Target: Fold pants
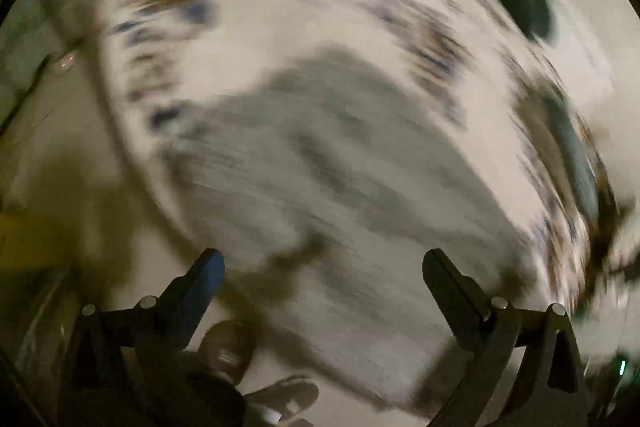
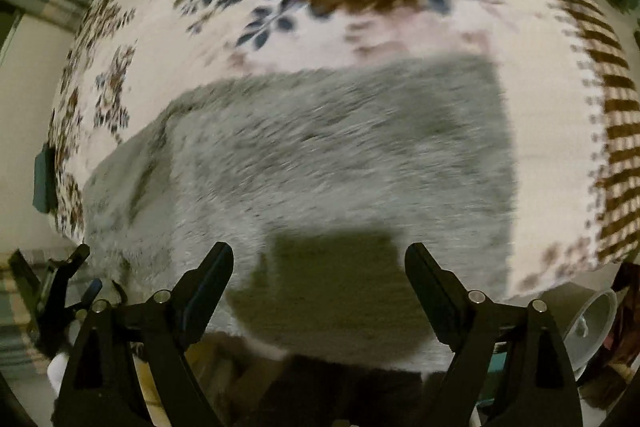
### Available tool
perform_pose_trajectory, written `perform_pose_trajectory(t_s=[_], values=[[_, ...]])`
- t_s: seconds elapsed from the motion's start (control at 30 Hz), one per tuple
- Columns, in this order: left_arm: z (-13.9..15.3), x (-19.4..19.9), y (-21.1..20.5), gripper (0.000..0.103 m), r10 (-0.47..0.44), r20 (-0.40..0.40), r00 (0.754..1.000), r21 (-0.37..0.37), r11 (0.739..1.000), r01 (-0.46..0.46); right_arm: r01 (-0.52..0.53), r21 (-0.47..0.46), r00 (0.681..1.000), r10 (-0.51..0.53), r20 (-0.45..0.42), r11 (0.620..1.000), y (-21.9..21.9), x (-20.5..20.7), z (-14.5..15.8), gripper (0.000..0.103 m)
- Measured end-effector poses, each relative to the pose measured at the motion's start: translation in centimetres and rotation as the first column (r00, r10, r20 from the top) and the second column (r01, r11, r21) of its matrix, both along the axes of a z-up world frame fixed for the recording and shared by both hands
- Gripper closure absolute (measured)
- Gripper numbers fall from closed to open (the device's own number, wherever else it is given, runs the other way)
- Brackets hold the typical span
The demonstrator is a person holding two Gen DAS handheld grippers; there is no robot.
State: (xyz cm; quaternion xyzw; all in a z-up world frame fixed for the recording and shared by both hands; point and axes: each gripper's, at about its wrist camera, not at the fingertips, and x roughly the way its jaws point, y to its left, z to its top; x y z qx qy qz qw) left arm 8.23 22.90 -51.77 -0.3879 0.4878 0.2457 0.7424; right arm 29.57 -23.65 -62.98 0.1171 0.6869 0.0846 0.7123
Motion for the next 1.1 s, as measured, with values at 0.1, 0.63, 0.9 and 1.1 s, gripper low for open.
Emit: perform_pose_trajectory(t_s=[0.1, 0.63, 0.9, 1.1], values=[[-2.8, -1.3, 4.4, 0.009, 0.133, 0.022, 0.991, -0.069, 0.989, -0.132, -0.025, -0.003, 0.999, 0.025, -0.023, 1.000, 2.1, 0.1, -0.9, 0.013], [-2.2, 0.8, 8.2, 0.089, 0.092, 0.212, 0.973, -0.080, 0.994, -0.077, -0.054, -0.057, 0.992, 0.046, -0.121, 0.997, 5.2, 0.9, -6.5, 0.013], [-3.1, -3.5, 9.6, 0.039, 0.200, 0.307, 0.931, -0.243, 0.962, -0.126, -0.088, -0.062, 0.991, 0.081, -0.105, 0.994, 4.6, 0.3, -5.9, 0.013], [-6.3, -1.9, 9.0, 0.036, 0.161, 0.250, 0.955, -0.278, 0.957, -0.089, -0.053, -0.039, 0.993, 0.049, -0.111, 0.998, 3.5, -0.5, -5.7, 0.013]])
